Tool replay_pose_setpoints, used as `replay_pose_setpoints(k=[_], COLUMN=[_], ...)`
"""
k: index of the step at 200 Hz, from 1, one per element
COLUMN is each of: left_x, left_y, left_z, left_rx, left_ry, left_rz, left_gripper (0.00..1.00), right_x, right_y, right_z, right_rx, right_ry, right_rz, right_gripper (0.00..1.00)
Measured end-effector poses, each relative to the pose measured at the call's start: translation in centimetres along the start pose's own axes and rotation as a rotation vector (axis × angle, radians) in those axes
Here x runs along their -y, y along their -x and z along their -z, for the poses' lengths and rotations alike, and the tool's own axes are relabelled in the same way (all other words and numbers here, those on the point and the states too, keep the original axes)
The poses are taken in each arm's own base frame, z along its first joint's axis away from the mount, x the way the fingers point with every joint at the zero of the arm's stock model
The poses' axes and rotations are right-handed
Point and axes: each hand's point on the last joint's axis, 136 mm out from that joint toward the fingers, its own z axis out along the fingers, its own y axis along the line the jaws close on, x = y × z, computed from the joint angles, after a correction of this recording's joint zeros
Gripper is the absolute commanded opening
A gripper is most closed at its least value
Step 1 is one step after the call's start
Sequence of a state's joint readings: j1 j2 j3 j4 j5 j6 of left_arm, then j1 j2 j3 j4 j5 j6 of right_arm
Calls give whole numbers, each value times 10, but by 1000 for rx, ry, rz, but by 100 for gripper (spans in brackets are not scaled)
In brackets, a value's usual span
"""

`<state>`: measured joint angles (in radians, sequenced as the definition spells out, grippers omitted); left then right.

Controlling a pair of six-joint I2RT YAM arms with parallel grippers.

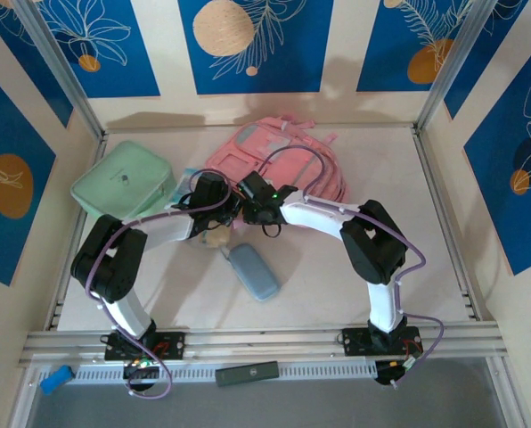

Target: Pack the student bag

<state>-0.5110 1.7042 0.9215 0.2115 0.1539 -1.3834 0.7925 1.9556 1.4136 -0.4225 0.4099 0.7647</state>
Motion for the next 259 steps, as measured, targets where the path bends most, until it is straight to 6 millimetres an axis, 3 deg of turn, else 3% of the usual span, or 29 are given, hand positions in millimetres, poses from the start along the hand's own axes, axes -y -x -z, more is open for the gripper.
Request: replay_pose_setpoints(k=[102,149,189,213,259], left_x=[4,6,6,7,13], left_y=[1,-1,2,2,-7], left_z=[3,4,5,5,7], left_rx=[20,23,41,42,8], left_ry=[-6,-7,-1,-2,-2], left_rz=[-3,-7,-8,-12,-32], left_gripper=[0,0,0,0,0], right_x=[11,9,11,13,24], right_y=[7,10,11,12,4], right_z=[-7,-7,-10,-6,11], right_rx=[60,74,77,86,100], right_ry=[-55,-73,-90,-93,-79], right_rz=[116,111,130,139,124], right_gripper=[22,27,7,0,0])
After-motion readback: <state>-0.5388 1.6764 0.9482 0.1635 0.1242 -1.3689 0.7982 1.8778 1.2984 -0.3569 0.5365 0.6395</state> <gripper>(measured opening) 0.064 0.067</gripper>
